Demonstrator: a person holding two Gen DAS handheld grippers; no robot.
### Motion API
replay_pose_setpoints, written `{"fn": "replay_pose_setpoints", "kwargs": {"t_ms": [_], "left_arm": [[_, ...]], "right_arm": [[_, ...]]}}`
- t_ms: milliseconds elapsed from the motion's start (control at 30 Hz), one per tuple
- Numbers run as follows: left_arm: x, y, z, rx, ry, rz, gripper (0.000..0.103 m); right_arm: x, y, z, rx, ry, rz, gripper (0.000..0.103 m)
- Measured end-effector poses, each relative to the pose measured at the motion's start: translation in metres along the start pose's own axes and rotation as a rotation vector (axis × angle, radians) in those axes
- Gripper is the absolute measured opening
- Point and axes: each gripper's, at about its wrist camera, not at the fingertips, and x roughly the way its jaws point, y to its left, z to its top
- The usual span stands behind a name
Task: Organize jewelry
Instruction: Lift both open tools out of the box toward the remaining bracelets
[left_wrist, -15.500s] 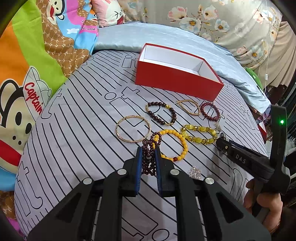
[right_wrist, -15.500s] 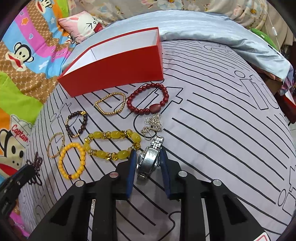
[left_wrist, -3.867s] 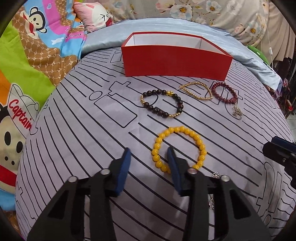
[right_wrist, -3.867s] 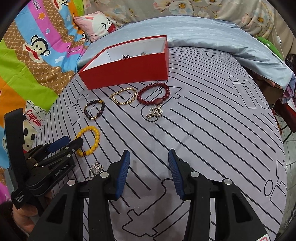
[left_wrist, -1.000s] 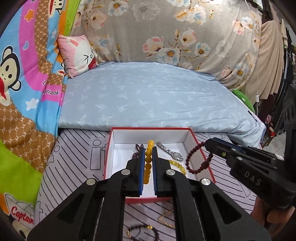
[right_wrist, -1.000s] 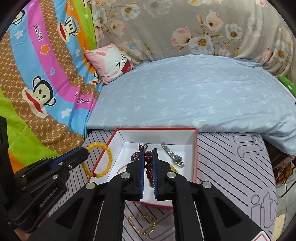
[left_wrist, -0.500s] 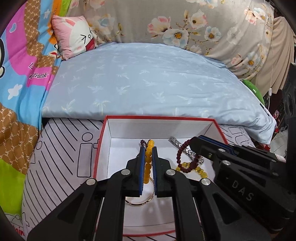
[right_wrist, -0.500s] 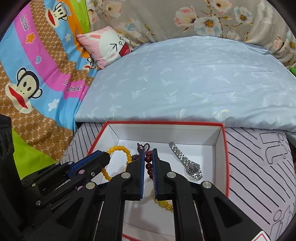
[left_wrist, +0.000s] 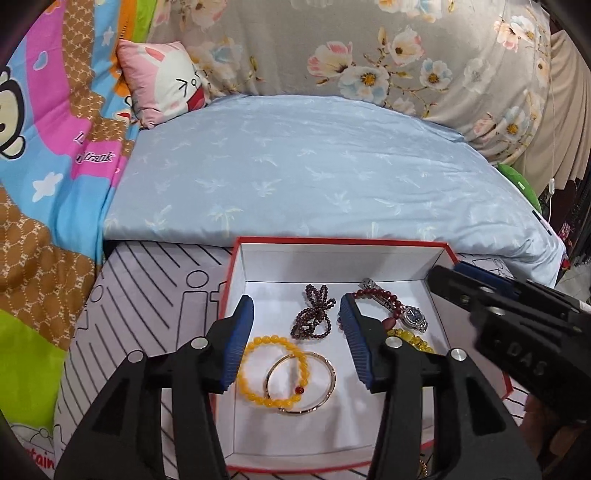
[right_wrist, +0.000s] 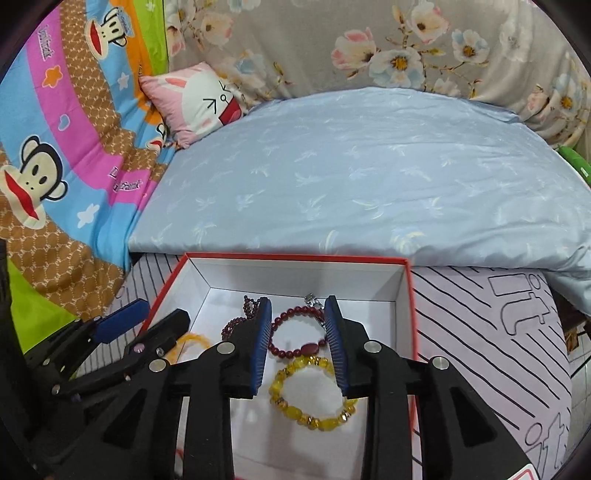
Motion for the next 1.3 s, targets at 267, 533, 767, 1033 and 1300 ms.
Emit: {"fn": "replay_pose_setpoints", "kwargs": {"t_ms": [267, 533, 767, 1033, 1300], "left_arm": [[-0.050, 0.008, -0.033, -0.032, -0.027, 0.005, 0.047], [-0.075, 0.012, -0.079, -0.063, 0.031, 0.000, 0.047], [-0.092, 0.014, -0.111, -0.080, 0.068, -0.002, 0.047], [-0.099, 0.016, -0.146, -0.098, 0.121, -0.004, 0.047], [-0.099, 0.016, -0.173, -0.104, 0.174, 0.011, 0.047]], "right_arm": [[-0.052, -0.004, -0.044, -0.018, -0.007, 0.000, 0.034], [-0.080, -0.003, -0.096, -0.009, 0.045, -0.004, 0.034], [-0.098, -0.008, -0.136, 0.006, 0.090, -0.002, 0.034], [-0.111, -0.011, -0.170, 0.018, 0.136, -0.004, 0.034], [-0.115, -0.012, -0.194, 0.021, 0.174, 0.002, 0.034]]}}
